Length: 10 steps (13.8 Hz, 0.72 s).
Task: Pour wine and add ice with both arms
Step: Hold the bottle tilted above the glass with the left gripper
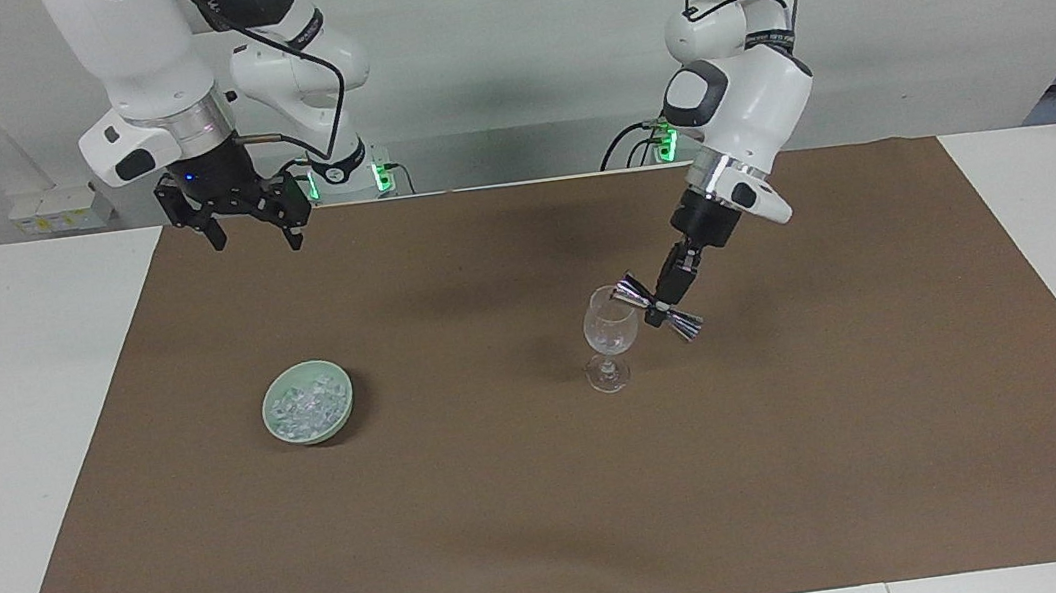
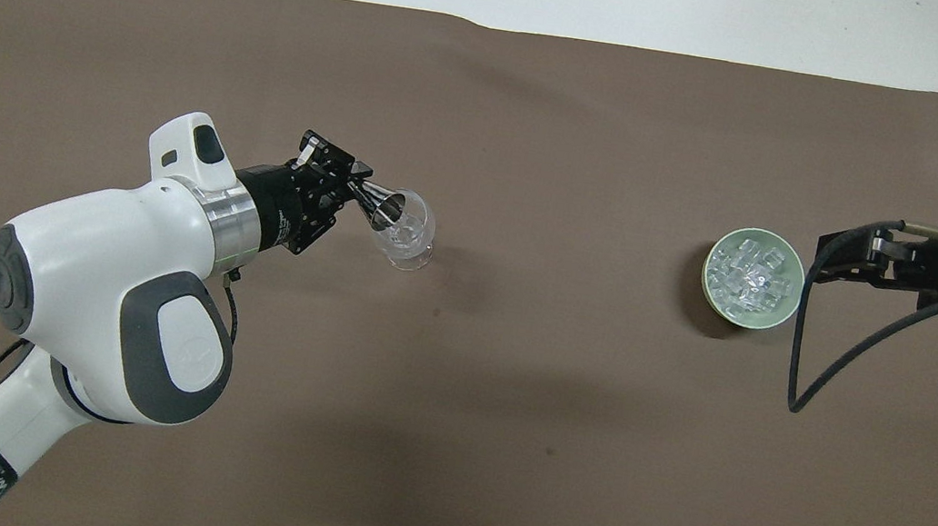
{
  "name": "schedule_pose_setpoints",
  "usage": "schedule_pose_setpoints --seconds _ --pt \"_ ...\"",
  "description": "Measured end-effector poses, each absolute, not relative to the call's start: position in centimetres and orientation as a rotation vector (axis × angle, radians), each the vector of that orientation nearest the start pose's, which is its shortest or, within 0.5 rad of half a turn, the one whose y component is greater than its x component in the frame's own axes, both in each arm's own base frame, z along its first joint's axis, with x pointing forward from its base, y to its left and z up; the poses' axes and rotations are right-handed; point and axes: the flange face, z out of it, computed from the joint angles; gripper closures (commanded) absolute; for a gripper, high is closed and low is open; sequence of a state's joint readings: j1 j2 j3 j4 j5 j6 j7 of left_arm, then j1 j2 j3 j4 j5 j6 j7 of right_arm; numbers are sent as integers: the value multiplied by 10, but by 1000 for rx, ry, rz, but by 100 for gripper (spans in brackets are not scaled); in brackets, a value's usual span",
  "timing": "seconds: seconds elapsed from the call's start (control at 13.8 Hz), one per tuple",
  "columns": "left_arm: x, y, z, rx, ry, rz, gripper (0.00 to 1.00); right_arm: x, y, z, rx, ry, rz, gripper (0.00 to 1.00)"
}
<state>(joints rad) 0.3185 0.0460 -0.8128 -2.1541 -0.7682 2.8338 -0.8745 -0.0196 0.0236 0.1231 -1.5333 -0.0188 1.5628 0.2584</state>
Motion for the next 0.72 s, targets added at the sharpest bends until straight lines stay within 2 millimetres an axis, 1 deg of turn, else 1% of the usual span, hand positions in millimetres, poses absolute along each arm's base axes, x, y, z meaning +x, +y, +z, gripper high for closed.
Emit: schedule_pose_setpoints --seconds 0.43,0.72 --pt "530 -244 450 2130 1130 253 100 559 55 628 -3147 245 -14 0" --pt "531 -245 453 2146 1106 278 100 559 55 628 -3147 245 -14 0"
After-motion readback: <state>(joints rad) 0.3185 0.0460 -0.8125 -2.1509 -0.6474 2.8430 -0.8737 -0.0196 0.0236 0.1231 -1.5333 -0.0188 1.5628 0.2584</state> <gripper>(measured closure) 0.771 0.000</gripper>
